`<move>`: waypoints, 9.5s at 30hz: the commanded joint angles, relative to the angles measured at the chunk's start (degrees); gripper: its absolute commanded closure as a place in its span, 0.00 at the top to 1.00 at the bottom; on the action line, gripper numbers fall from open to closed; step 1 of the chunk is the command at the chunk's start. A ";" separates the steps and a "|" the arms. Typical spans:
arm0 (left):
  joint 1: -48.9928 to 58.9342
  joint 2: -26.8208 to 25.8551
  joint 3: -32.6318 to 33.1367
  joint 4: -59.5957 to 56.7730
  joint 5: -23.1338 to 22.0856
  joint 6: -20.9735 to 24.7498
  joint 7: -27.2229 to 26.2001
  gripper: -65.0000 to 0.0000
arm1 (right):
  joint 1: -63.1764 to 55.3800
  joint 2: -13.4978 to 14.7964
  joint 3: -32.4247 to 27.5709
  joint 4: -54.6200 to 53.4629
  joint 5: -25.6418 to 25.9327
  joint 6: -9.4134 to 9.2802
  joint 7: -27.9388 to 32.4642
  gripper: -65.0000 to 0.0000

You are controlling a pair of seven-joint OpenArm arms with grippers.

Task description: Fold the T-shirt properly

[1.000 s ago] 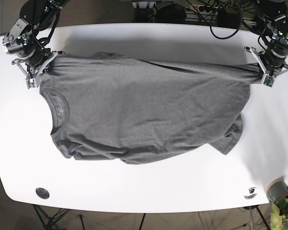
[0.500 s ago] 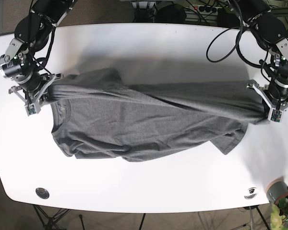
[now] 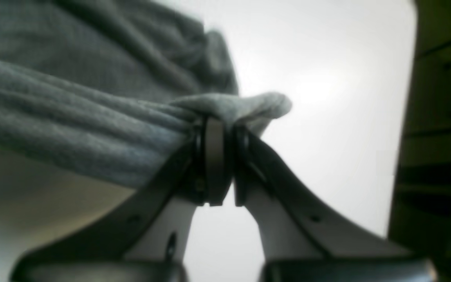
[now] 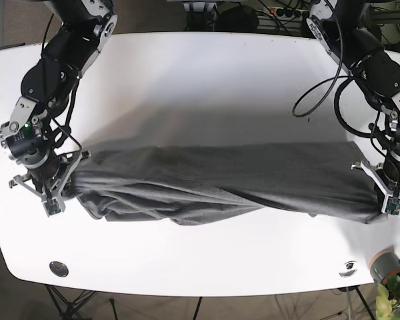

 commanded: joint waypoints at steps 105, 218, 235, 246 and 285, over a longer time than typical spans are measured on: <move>37.09 2.04 -6.20 3.34 7.12 0.99 0.55 0.21 | -31.64 -3.51 15.58 3.20 7.67 -0.40 0.00 0.62; -17.59 -6.75 -0.67 -72.79 -5.01 7.28 -15.01 0.79 | 15.84 5.81 4.41 -67.31 -3.40 -2.82 38.24 0.05; -19.08 -6.49 4.17 -77.89 -13.62 7.54 -20.63 0.21 | 15.84 5.72 4.41 -67.31 -3.05 -2.64 38.07 0.04; -19.17 -6.66 4.17 -75.25 -13.98 7.01 -21.77 0.00 | 16.01 4.58 4.41 -64.23 -3.05 -2.56 36.48 0.03; -55.65 -9.65 12.70 -45.18 -13.71 3.59 -1.03 0.00 | 58.51 8.89 -14.40 -49.20 -2.88 -2.47 15.03 0.03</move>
